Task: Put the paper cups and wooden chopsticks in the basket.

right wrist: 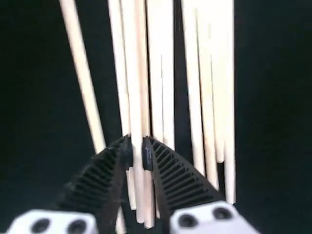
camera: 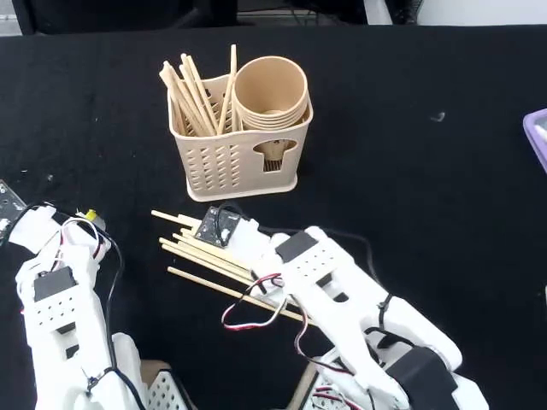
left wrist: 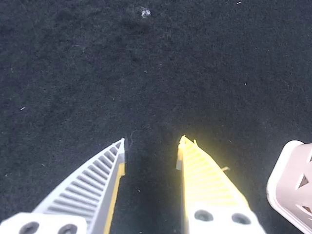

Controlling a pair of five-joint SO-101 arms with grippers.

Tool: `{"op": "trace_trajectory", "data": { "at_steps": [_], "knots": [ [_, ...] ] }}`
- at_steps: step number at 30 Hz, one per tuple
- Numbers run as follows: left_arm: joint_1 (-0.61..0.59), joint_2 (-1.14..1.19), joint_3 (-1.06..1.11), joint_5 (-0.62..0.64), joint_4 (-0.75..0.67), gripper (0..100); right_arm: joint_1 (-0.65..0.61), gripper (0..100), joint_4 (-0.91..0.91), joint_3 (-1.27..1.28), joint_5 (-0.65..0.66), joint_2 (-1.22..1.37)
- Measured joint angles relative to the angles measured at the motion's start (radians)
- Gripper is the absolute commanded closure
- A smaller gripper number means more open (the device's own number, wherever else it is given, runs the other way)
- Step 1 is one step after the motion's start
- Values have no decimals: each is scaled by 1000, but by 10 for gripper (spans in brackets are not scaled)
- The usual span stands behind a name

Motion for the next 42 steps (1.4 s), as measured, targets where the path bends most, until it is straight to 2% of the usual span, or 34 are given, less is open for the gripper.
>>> {"op": "trace_trajectory", "data": {
  "at_steps": [2,4,10,14,19,21,24,30,42],
  "knots": [
    [0,0,0,0,0,820,-26,806,29,-15,-3,0],
    [0,0,0,0,0,820,-41,779,37,-18,-26,0],
    [0,0,0,0,0,820,-69,835,-80,-17,-44,0],
    [0,0,0,0,0,820,-69,832,-175,2,-44,31],
    [0,0,0,0,0,820,-69,836,-207,-28,-41,157],
    [0,0,0,0,0,820,-69,854,-190,-74,-44,206],
    [0,0,0,0,0,820,-68,991,-160,-121,-44,249],
    [0,0,0,0,0,820,-69,988,-123,-133,-44,218],
    [0,0,0,0,0,820,-69,988,83,-132,-41,-132]
  ]
}}
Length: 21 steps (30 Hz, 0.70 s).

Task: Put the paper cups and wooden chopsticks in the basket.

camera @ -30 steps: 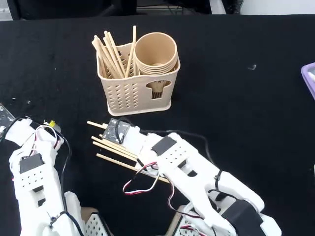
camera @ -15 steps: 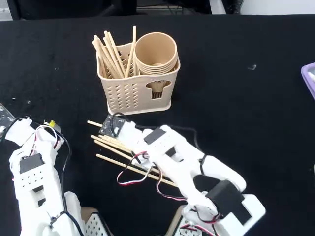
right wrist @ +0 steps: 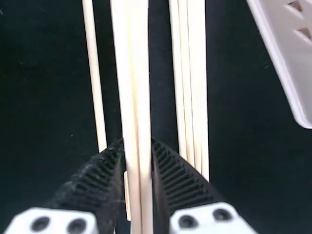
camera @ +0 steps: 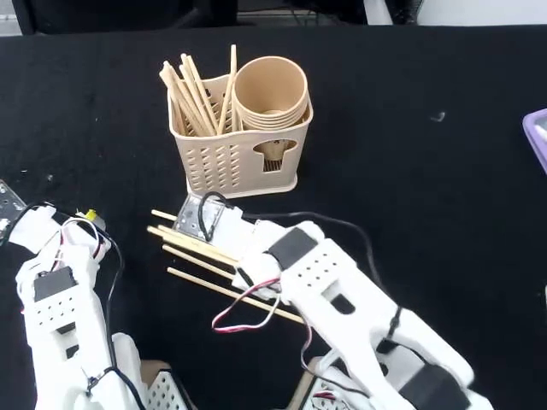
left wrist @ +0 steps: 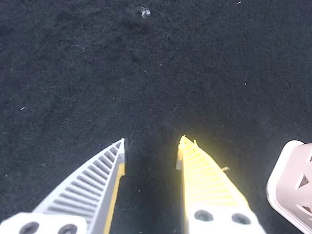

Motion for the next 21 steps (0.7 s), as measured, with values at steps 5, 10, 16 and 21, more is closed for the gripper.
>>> {"op": "trace_trajectory", "data": {
  "at_steps": [5,10,16,21],
  "knots": [
    [0,0,0,0,0,820,0,988,2,34,0,-14],
    [0,0,0,0,0,820,0,988,-72,80,0,-14],
    [0,0,0,0,0,820,17,988,-175,144,-2,-14],
    [0,0,0,0,0,820,17,988,-264,196,-2,-14]
  ]
}}
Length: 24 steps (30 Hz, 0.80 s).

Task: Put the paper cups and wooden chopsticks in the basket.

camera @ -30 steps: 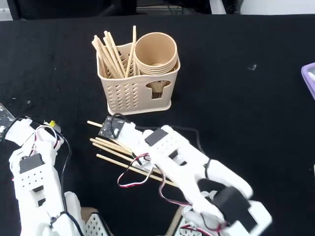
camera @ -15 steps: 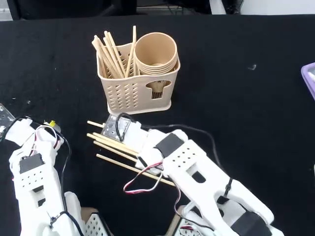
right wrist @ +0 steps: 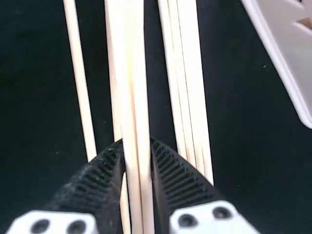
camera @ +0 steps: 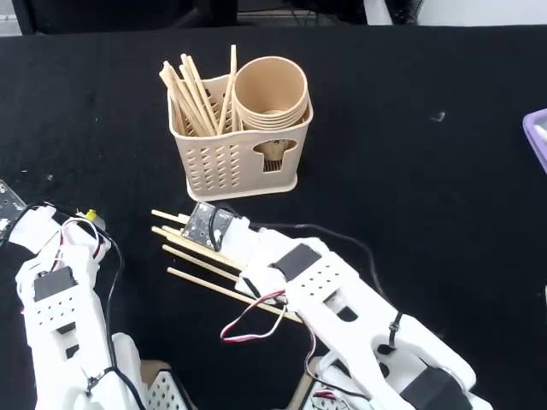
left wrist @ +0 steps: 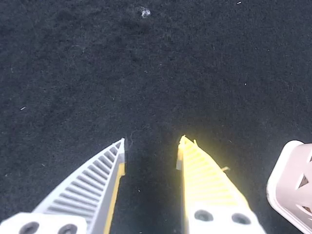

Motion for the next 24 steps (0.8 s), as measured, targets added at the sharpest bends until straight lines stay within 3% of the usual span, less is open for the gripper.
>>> {"op": "trace_trajectory", "data": {
  "at_steps": [24],
  "knots": [
    [0,0,0,0,0,820,-81,988,-64,-327,-84,0]
  ]
}}
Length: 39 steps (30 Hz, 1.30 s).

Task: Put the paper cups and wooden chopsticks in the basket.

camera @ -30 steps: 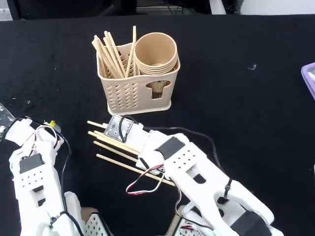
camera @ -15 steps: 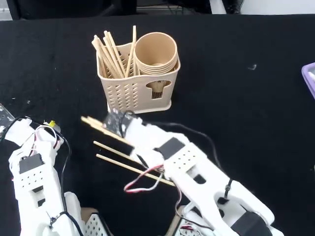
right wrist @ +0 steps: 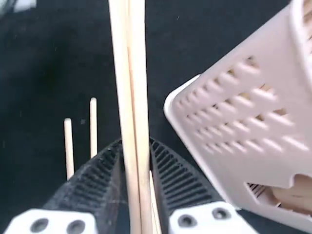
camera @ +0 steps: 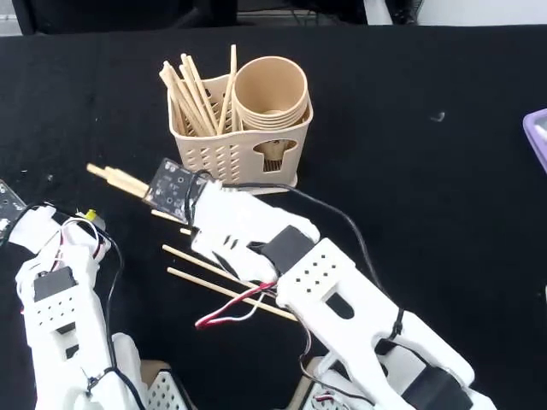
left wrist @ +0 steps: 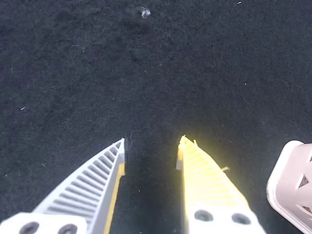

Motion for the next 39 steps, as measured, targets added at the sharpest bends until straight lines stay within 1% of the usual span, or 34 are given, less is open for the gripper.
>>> {"op": "trace_trajectory", "data": {
  "at_steps": [4,7,10,21,39],
  "knots": [
    [0,0,0,0,0,820,0,988,-120,0,-121,0],
    [0,0,0,0,0,820,0,988,-215,0,-175,0],
    [0,0,0,0,0,820,0,988,-288,0,-187,0],
    [0,0,0,0,0,820,0,988,-473,-3,-193,0],
    [0,0,0,0,0,820,6,988,-493,-333,-193,0]
  ]
}}
